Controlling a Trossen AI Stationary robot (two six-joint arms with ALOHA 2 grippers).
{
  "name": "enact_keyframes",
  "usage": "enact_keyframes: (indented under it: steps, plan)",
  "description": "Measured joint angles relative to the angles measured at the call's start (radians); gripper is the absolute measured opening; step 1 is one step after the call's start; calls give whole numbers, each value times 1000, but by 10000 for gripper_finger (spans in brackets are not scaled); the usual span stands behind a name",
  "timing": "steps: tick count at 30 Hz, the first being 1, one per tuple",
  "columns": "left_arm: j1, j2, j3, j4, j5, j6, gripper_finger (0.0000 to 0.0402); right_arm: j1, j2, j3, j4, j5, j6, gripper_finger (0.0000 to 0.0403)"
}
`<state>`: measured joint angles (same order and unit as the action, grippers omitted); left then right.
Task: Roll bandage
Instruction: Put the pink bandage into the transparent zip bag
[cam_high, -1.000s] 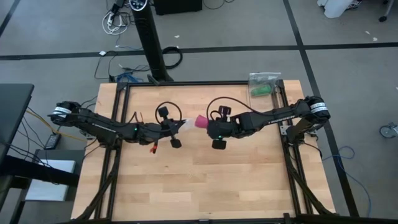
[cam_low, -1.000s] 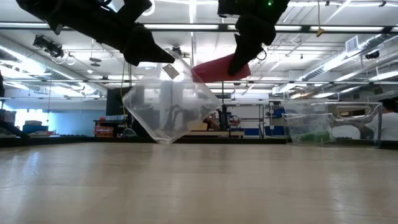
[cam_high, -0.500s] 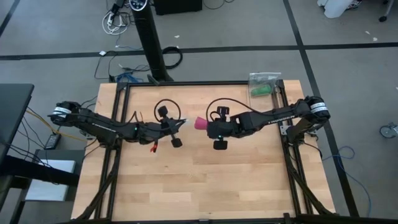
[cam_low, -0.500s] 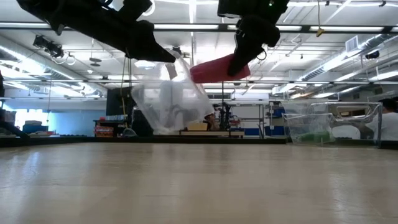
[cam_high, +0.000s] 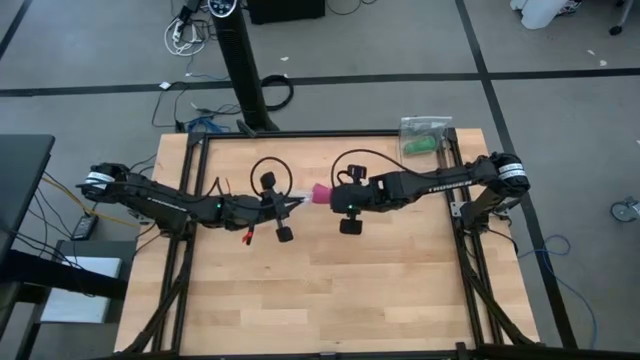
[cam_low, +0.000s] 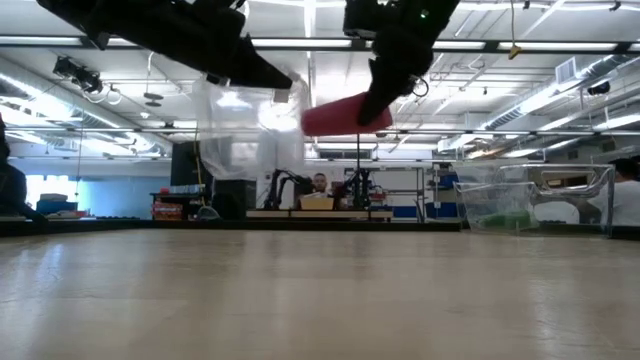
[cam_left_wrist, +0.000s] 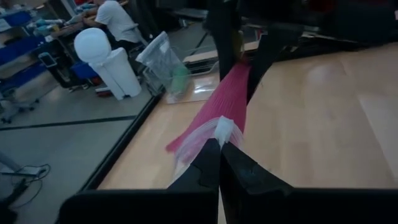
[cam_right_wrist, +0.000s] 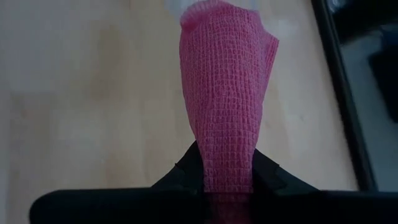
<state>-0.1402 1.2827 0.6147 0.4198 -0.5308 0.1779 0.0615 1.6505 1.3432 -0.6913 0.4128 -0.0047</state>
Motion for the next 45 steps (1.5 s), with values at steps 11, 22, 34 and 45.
enact_keyframes:
  steps: [11, 22, 34, 45]
  plan:
    - [2, -1, 2, -69, -13, -27, 3, 0, 0, 0, 100, -103, -37, 56]
    - [0, 0, 1, -72, -25, -33, 3, 1, -16, 0, 70, -106, -25, 56]
    - [1, 0, 0, 20, -26, -59, 3, -20, -16, 0, 104, -228, -57, 56]
    - [1, 0, 0, 61, 53, -119, 3, -99, -16, 1, 125, -279, 15, 56]
